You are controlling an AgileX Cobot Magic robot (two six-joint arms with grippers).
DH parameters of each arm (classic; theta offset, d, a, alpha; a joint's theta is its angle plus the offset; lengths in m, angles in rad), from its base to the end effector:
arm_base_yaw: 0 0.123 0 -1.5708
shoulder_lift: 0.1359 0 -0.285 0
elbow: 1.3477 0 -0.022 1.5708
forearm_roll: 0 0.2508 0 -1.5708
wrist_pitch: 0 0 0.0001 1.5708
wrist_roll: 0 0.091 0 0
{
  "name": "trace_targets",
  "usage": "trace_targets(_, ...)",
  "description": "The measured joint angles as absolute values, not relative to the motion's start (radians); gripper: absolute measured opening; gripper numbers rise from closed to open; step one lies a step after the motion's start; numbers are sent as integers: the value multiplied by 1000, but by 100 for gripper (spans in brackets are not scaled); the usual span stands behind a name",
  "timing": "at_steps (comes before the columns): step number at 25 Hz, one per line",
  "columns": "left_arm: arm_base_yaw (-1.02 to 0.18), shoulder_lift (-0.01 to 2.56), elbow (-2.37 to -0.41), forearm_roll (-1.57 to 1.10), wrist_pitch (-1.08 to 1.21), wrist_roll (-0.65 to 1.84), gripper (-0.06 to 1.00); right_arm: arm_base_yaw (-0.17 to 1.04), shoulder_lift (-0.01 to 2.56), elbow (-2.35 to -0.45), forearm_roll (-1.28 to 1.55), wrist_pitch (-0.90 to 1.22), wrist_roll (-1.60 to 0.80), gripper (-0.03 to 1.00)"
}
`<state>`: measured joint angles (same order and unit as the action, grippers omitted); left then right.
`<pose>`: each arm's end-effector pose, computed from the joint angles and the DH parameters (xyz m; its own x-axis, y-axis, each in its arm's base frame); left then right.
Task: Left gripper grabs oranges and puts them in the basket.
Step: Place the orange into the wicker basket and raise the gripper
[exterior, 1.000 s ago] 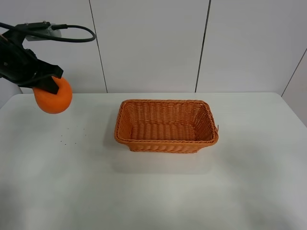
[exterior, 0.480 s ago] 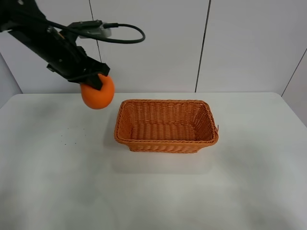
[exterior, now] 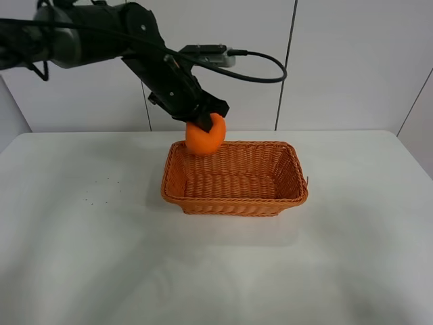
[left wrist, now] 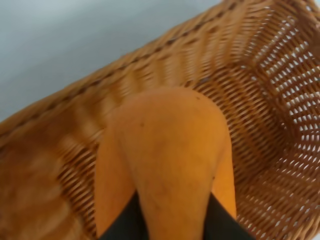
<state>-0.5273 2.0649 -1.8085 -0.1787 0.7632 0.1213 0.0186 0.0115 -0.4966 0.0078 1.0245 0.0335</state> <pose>0.4032 -0.2478 0.2606 -0.6946 0.3947 -0.6015 0.5575 0.8238 -0.1032 -0.0012 0.0006 0.2793 -0.4375 0.0294 -0.8987 -0.0082 0.9993 0.0367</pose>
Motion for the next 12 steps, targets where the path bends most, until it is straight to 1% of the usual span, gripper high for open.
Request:
trace_targets(6, -565, 2192, -1926, -180, 772, 107, 22, 19, 12, -497, 8, 1024, 34, 69)
trace_targets(12, -569, 2255, -1943, -181, 770, 105, 22, 19, 12, -497, 8, 1024, 34, 69)
